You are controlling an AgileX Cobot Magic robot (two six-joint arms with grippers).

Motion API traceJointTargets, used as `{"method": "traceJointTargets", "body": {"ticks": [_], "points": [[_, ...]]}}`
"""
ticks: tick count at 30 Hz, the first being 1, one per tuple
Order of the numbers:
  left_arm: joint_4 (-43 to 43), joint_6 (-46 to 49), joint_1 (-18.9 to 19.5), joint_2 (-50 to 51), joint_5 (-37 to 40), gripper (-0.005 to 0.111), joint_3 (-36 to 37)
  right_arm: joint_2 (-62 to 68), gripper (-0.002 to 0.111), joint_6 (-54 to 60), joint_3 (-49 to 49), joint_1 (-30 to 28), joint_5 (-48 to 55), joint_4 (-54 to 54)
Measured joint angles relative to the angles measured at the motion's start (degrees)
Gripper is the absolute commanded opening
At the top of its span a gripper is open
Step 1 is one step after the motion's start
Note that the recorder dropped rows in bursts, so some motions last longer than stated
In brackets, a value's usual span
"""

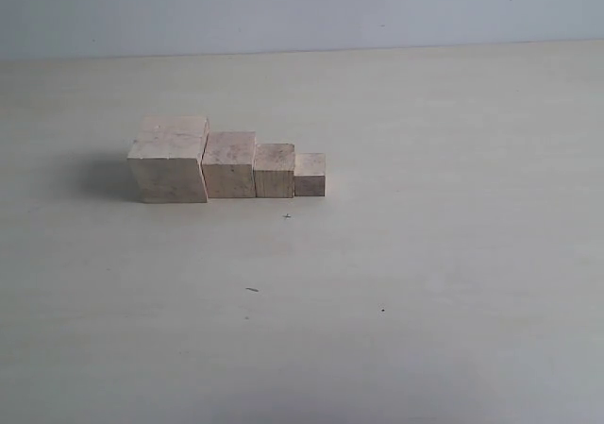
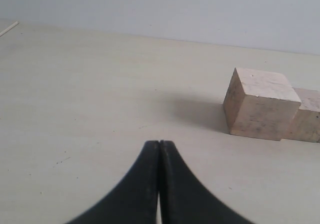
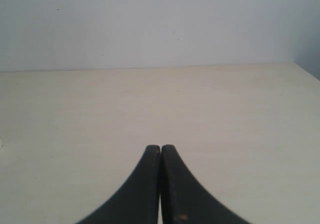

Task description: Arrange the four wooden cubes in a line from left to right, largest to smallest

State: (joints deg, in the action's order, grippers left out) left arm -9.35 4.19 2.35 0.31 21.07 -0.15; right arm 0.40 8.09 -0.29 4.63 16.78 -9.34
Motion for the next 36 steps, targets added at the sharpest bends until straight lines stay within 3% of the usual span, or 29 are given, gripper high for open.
{"method": "traceJointTargets", "body": {"ticks": [36], "points": [[0.0,0.0,0.0,0.0,0.0,0.0,0.0,0.0,0.0,0.46,0.0,0.0,2.86,1.35]]}}
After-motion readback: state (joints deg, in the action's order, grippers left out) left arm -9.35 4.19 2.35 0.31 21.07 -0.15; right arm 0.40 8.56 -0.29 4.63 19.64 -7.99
